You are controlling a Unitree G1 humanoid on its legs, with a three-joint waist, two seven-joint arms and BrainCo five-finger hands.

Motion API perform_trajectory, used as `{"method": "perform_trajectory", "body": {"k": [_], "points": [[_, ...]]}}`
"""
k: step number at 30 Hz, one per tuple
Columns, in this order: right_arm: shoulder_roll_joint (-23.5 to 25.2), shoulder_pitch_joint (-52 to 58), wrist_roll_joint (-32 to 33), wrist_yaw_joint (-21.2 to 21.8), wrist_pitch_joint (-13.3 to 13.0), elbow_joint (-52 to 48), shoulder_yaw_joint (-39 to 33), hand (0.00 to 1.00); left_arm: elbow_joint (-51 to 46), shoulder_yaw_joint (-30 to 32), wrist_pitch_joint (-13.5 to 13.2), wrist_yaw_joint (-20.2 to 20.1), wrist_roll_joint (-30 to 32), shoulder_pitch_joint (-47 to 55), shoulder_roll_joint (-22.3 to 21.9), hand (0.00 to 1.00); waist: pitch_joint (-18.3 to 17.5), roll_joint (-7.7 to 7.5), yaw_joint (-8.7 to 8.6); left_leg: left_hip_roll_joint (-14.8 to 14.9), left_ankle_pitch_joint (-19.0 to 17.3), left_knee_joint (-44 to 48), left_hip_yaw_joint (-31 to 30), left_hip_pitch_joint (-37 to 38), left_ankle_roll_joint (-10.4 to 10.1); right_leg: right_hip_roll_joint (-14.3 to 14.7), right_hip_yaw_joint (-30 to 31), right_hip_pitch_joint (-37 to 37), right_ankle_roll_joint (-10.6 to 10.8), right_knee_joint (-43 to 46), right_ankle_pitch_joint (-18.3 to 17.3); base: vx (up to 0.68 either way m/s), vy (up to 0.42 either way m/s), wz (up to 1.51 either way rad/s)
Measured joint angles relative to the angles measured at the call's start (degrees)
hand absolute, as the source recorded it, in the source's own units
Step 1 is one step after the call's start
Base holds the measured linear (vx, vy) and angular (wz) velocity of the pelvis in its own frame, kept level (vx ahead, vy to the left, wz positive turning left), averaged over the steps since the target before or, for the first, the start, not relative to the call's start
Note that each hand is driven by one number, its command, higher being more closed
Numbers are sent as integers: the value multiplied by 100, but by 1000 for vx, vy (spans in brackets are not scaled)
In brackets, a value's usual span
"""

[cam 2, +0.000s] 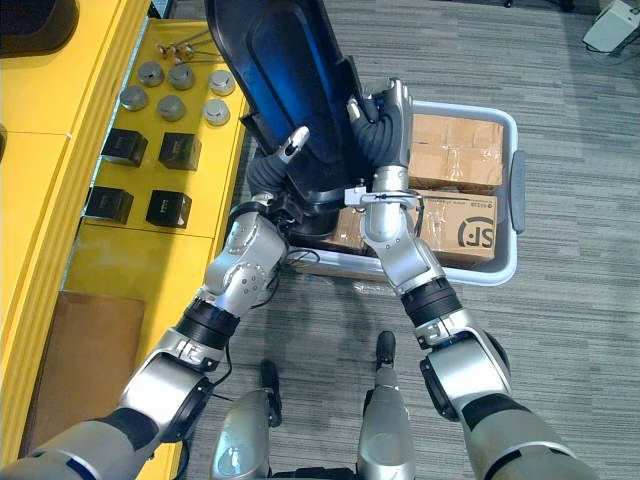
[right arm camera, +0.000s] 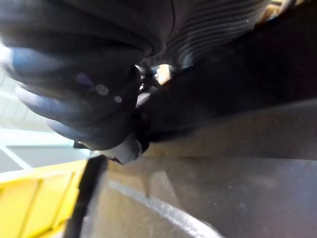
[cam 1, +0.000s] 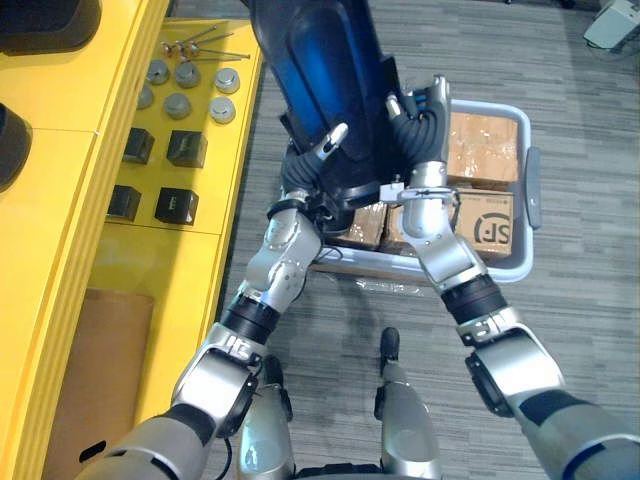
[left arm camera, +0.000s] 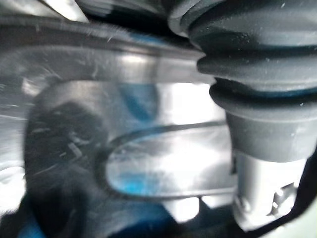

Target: Walk over and take plastic housings, then place them on the shelf

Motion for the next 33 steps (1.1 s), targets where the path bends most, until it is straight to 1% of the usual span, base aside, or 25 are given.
{"method": "perform_trajectory", "body": {"k": [4, 9, 10, 12, 13, 15, 17, 18, 19, 20, 22, 23, 25, 27, 29, 30, 31, 33], "points": [[18, 48, 0, -57, -29, -64, 76, 100, 77, -1, -18, 33, 3, 5, 19, 100, 0, 0, 4, 0, 9, 0, -2, 2, 0, 0, 1, 2, 0, 0, 0, -8, 6, 0], [35, 101, 5, -67, -61, -251, 78, 100, 108, -46, -281, 27, -49, 6, 18, 100, 0, 0, -3, 0, 13, -7, 8, 28, -2, 0, 8, 11, 1, 0, 1, -7, 4, 0], [35, 113, 8, -82, -76, -278, 78, 100, 108, -71, -370, 24, -158, 11, 18, 100, 0, 0, -5, -1, 13, -13, 13, 44, -2, 0, 11, 20, 1, 0, 1, 0, 0, 0], [60, 133, 6, -82, -89, -296, 84, 100, 108, -101, -437, 15, -374, 46, 16, 100, 0, 0, -13, 0, 13, -30, 16, 96, -2, 0, 10, 66, 1, -10, 1, 0, 0, 0], [86, 170, 5, -82, -90, -321, 99, 100, 108, -132, -553, 11, -434, 108, 13, 100, -5, -9, -17, 0, 13, -43, 21, 126, -2, 1, 9, 99, 1, -23, 0, 0, 0, 0], [137, 226, 10, -83, -85, -392, 125, 100, 107, -133, -689, -22, -462, 190, -13, 100, -19, -35, -17, -1, 13, -53, 27, 132, -3, 1, 11, 100, 1, -29, 0, 0, 0, 0], [208, 443, 13, -88, -81, -546, 128, 100, 107, -200, -905, -196, -504, 384, -19, 100, -70, -127, -14, -3, 31, -119, 47, 181, -13, 1, 16, 118, 1, -51, 0, 0, 0, 0], [229, 506, 13, -88, -81, -586, 128, 100, 107, -230, -970, -228, -507, 439, -19, 100, -88, -155, -16, -4, 31, -128, 53, 191, -14, 1, 16, 126, 1, -67, 0, 0, 0, 0], [266, 693, 6, -95, -90, -768, 126, 100, 102, -302, -1141, -340, -659, 546, -24, 100, -121, -214, -21, -7, 31, -155, 53, 224, -14, 2, 11, 163, 1, -100, 0, 0, 0, 0], [281, 774, -2, -95, -97, -841, 126, 0, 99, -319, -1180, -398, -673, 600, -24, 100, -131, -231, -25, -8, 33, -180, 61, 258, -17, 2, 12, 180, 1, -104, -1, 0, 0, 0], [322, 1038, -37, -93, -169, -1100, 127, 0, -105, -386, -1295, -452, -669, 847, -25, 100, -173, -270, -29, -9, 33, -223, 97, 318, -18, 2, 20, 202, -2, -106, -7, 15, 19, -6], [329, 1243, -48, -81, -269, -1318, 130, 0, -250, -429, -1356, -507, -667, 980, -25, 100, -185, -290, -20, -9, 33, -255, 127, 346, -18, 1, 25, 203, -2, -109, -8, 12, 16, -8], [359, 1600, -35, -61, -362, -1616, 144, 0, -513, -461, -1414, -558, -660, 1236, -23, 100, -192, -303, -20, -11, 35, -311, 162, 455, -18, 1, 24, 281, -3, -123, -21, 16, 19, -6], [399, 1961, 31, -31, -440, -1801, 173, 0, -694, -453, -1461, -526, -621, 1456, -30, 100, -256, -314, -14, -18, 41, -406, 183, 578, -27, 2, 19, 383, 1, -190, -24, 0, 0, 0], [436, 2316, 147, 49, -444, -1880, 223, 0, -802, -461, -1481, -428, -518, 1722, -46, 100, -466, -306, -19, -17, 42, -457, 181, 603, -29, 3, 3, 393, 27, -190, -74, 17, 4, 1], [460, 2535, 206, 74, -422, -1880, 265, 0, -870, -450, -1480, -329, -339, 1918, -73, 100, -635, -309, -13, -17, 43, -503, 182, 629, -31, 6, -3, 400, 27, -190, -98, 35, 8, 3], [477, 2695, 255, 74, -413, -1909, 299, 0, -979, -419, -1475, -189, -126, 2073, -107, 100, -740, -309, 2, -17, 43, -543, 186, 668, -32, 6, -15, 424, 22, -190, -114, 58, 13, 3], [613, 3188, 467, 140, -278, -2150, 332, 0, -1491, -166, -1442, 164, 349, 2468, -349, 100, -860, -307, 30, -20, 49, -664, 171, 889, -42, 6, -109, 615, 13, -190, -174, 46, 12, 6]]}}
